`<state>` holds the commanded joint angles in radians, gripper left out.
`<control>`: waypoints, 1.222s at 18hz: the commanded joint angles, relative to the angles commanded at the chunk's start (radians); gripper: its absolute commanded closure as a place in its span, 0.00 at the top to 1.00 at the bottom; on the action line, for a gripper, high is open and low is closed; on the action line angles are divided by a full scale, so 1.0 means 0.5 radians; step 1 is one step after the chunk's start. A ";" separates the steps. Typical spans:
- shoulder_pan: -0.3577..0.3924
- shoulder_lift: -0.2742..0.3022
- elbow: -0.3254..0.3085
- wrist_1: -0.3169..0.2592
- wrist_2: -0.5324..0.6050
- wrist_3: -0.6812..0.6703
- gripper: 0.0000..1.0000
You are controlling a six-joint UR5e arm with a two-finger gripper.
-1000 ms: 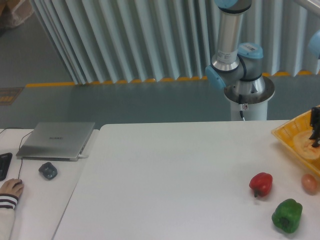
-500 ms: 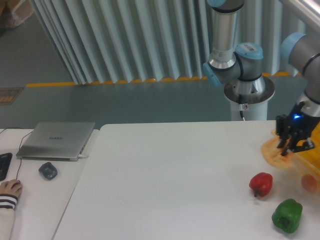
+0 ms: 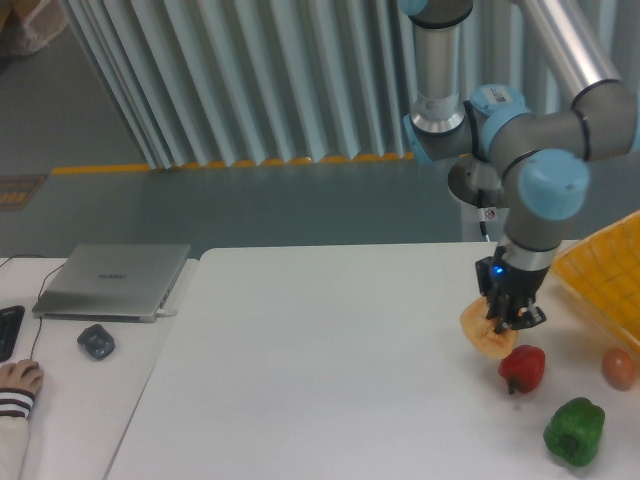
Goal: Place the triangular bread on the table
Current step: 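Carry the bread out of the basket and lower it onto the table, then open the gripper to release the bread and raise it away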
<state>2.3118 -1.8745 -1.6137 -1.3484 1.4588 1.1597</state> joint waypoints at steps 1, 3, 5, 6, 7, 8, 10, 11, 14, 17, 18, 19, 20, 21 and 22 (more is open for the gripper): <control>-0.028 0.003 -0.006 0.000 0.000 -0.006 0.23; -0.083 0.000 -0.006 -0.006 0.003 -0.018 0.23; -0.144 -0.006 -0.006 0.003 0.009 -0.052 0.29; -0.163 -0.009 -0.009 0.000 0.012 -0.052 0.39; -0.175 -0.015 -0.009 0.000 0.012 -0.052 0.48; -0.181 -0.021 -0.009 -0.003 0.012 -0.049 0.90; -0.184 -0.024 -0.012 -0.003 0.015 -0.049 1.00; -0.181 -0.028 -0.009 0.000 0.027 -0.049 1.00; -0.181 -0.025 0.006 0.037 0.079 -0.052 1.00; -0.181 -0.006 0.031 0.174 0.123 -0.049 1.00; -0.181 -0.003 0.034 0.220 0.126 -0.049 1.00; -0.181 0.003 0.040 0.279 0.144 -0.046 1.00; -0.184 0.003 0.046 0.297 0.187 -0.043 1.00; -0.181 0.000 0.064 0.316 0.239 -0.031 1.00; -0.181 -0.006 0.092 0.325 0.291 -0.025 1.00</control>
<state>2.2212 -1.8776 -1.5679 -1.1858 1.6043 1.1474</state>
